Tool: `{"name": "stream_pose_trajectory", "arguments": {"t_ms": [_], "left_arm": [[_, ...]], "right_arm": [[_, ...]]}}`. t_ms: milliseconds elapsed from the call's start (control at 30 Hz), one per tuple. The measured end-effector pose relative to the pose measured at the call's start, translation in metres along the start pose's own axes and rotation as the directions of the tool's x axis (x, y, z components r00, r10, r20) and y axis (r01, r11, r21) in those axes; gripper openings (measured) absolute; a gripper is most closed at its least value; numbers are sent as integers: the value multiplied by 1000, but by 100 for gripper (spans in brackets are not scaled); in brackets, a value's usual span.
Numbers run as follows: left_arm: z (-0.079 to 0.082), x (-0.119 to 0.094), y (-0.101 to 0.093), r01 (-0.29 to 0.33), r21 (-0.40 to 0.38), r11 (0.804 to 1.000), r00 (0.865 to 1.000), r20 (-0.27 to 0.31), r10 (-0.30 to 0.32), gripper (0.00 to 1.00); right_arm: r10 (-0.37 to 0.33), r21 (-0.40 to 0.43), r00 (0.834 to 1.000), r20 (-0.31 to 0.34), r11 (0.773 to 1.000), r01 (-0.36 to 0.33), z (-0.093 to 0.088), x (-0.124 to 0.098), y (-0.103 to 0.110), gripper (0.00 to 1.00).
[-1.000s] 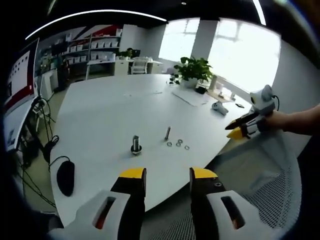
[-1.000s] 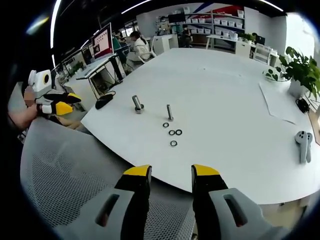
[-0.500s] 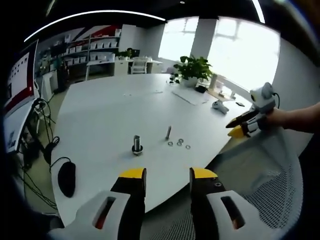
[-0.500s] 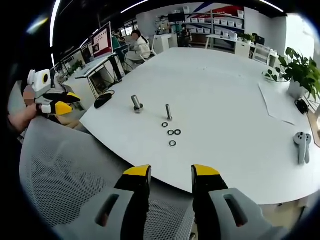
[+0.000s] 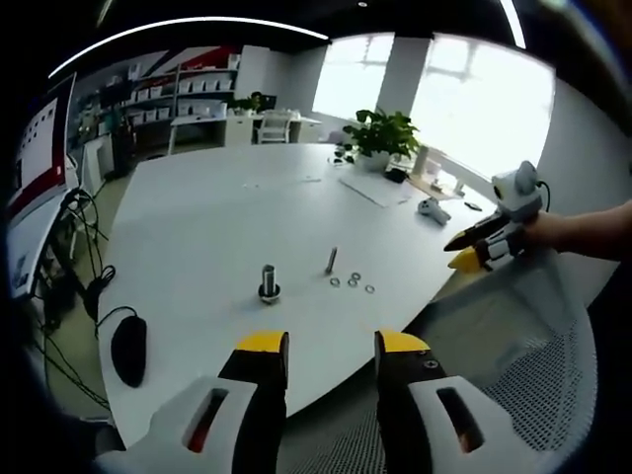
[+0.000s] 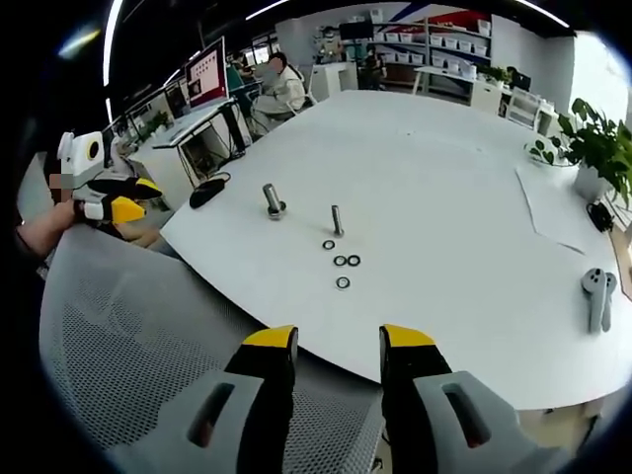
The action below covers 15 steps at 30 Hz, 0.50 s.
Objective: Place the washer onto the threaded stud by aligning its center hole with the stud, sliding it down to the base, and recovering from edge contact or off-axis alignment until the washer reaches the visible bottom stop.
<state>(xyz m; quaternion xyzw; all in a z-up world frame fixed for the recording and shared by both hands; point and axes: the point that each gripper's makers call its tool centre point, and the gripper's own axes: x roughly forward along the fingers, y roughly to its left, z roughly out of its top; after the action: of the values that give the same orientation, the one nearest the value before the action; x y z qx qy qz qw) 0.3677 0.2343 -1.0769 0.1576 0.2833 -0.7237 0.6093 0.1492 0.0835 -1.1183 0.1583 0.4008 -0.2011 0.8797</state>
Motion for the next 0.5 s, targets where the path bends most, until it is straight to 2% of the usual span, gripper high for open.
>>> {"name": "stream_pose_trajectory", "arguments": {"t_ms": [200, 300, 500], "left_arm": [[-3, -1, 0, -1, -16, 1000, 1000, -18, 1, 33], [-3, -1, 0, -4, -6, 1000, 1000, -16, 4, 33], [-3, -1, 2, -16, -12, 1000, 1000, -16, 15, 32]], "right_arm": [[22, -40, 998, -54, 999, -24, -1, 5, 1, 36], [26, -34, 999, -47, 999, -28, 9, 9, -4, 36], [25, -36, 998, -49, 999, -27, 29, 31, -10, 35]]}}
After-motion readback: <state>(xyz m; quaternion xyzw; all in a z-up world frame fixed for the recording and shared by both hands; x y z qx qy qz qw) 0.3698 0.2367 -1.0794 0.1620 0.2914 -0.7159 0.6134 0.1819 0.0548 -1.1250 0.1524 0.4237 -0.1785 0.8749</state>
